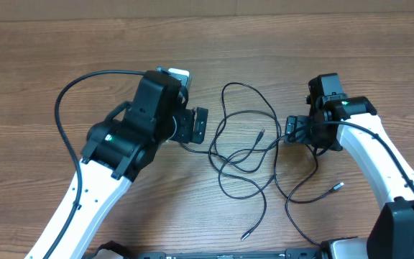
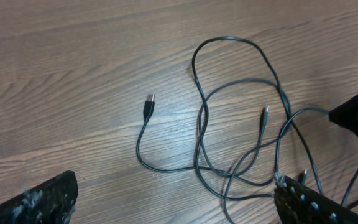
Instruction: Untangle cables
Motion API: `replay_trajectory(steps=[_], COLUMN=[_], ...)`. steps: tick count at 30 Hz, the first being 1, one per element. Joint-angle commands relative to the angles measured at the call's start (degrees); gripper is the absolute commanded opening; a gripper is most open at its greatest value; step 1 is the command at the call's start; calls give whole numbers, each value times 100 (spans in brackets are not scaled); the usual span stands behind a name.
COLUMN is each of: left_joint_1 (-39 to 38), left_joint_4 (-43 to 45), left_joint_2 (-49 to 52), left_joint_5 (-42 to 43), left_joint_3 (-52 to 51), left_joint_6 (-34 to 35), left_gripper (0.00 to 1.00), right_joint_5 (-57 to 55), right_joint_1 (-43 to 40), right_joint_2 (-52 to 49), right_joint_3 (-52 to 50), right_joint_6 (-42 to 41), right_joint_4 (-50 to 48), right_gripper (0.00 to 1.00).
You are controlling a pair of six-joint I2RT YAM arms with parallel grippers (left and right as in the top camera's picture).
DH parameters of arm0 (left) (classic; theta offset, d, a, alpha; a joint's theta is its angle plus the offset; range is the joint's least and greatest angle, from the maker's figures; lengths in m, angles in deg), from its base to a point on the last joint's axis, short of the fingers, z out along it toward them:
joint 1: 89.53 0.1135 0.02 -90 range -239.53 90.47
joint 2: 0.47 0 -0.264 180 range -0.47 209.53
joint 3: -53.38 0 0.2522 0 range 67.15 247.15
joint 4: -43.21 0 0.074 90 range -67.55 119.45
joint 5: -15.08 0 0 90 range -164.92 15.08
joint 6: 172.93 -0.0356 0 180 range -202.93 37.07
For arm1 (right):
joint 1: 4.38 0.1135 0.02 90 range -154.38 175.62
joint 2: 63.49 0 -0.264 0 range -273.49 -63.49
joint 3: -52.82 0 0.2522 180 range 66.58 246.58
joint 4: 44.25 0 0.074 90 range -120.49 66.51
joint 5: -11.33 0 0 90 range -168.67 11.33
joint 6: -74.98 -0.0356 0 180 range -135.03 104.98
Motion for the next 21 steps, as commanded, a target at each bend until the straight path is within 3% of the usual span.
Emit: replay_trajectory(steps=[1, 15, 21], left_joint_1=[24, 24, 24], left_joint_4=[7, 9, 7], left_joint_2=[179, 457, 459], left_joint_5=[-72, -55, -55], left_joint_3=[72, 72, 72], left_joint_6=[-87, -85, -87], left_gripper=[100, 100, 99], right_joint_5=[-61, 72, 562], right_joint_1=[-7, -11, -11], right_joint_2=[-17, -17, -17], right_joint_3=[-63, -809, -1169], right_joint_6=[647, 970, 968], right_joint_4=[-186, -925, -1375], right_gripper=[93, 97, 86])
